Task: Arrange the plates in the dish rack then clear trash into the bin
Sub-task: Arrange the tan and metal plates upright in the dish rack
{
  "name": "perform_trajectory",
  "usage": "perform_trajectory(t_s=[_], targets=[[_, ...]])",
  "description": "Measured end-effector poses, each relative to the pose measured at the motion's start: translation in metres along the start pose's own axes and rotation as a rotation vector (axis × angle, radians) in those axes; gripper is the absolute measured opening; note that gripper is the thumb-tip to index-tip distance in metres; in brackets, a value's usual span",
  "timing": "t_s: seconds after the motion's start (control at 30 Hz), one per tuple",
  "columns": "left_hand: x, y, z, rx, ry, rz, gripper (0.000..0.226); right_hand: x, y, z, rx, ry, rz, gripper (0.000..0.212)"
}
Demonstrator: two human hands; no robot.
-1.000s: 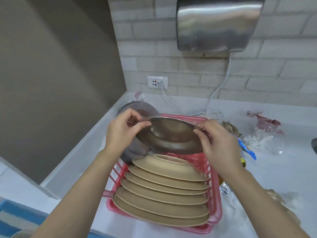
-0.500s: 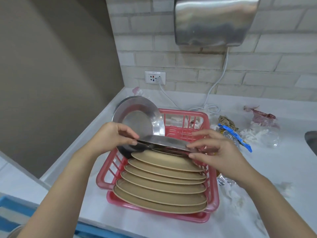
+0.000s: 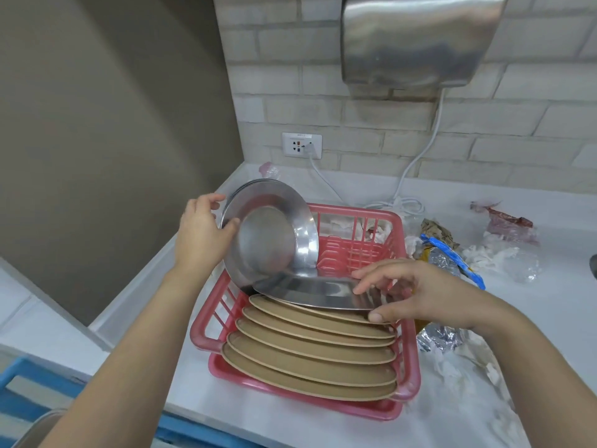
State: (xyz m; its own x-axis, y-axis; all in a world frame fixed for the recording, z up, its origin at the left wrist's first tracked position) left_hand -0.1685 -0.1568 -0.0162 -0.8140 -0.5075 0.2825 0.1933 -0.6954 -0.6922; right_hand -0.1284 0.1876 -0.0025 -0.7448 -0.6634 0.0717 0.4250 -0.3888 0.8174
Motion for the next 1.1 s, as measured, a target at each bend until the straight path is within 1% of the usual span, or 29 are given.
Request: perform_trajectory(t_s=[0.1,0.17,0.27,0.4,0.47,0.57,0.63,0.73,0.9,1.0,1.1], targets=[[0.002,0.001,-0.003,0.029,0.104,0.113,0.044,0.004,0.003,0.006,-0.017,0.074,-0.008,0.04],[0.004,0.001,-0.006,0.11,0.161,0.152,0.043,0.007,0.003,0.009,-0.037,0.102,-0.001,0.039],[0.007,0.003,-0.011,0.241,0.211,0.16,0.041,0.01,0.004,0.009,-0.035,0.076,-0.001,0.033],[0.008,0.002,-0.015,0.246,0.16,0.092,0.033,0.011,0.005,0.003,-0.003,-0.03,0.049,0.019],[0.007,-0.002,-0.015,0.257,0.123,0.042,0.03,0.012,0.006,0.0,-0.03,-0.091,0.095,0.019],[0.008,-0.012,-0.011,0.28,0.066,-0.014,0.021,0.015,0.007,-0.002,-0.082,-0.109,0.136,0.02],[0.008,-0.017,-0.008,0.31,0.035,-0.063,0.018,0.016,0.007,-0.002,-0.088,-0.082,0.137,0.02],[0.009,-0.018,-0.008,0.317,0.035,-0.11,0.017,0.015,0.007,-0.003,-0.086,-0.012,0.111,0.019],[0.007,-0.017,-0.013,0.278,0.029,-0.134,0.017,0.018,0.006,0.0,-0.089,0.074,0.051,0.019],[0.01,-0.014,-0.014,0.253,0.039,-0.118,0.018,0.02,0.006,0.004,-0.082,0.128,0.033,0.017],[0.012,-0.011,-0.015,0.24,0.046,-0.099,0.017,0.023,0.006,0.006,-0.088,0.217,0.023,0.019]])
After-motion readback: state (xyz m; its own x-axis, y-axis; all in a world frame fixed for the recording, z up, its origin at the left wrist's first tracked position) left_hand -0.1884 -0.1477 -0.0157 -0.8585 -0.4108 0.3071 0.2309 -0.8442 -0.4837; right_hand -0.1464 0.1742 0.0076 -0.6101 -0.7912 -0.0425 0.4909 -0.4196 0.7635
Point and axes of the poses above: each hand's wrist, its own x-axis towards the middle knuckle, its own z-axis out of the back of the hand, y = z × x, the point moved 1 cm from there along x, towards the middle knuckle, and after that the axes turned 10 degrees about z, right-handed, at the moved point
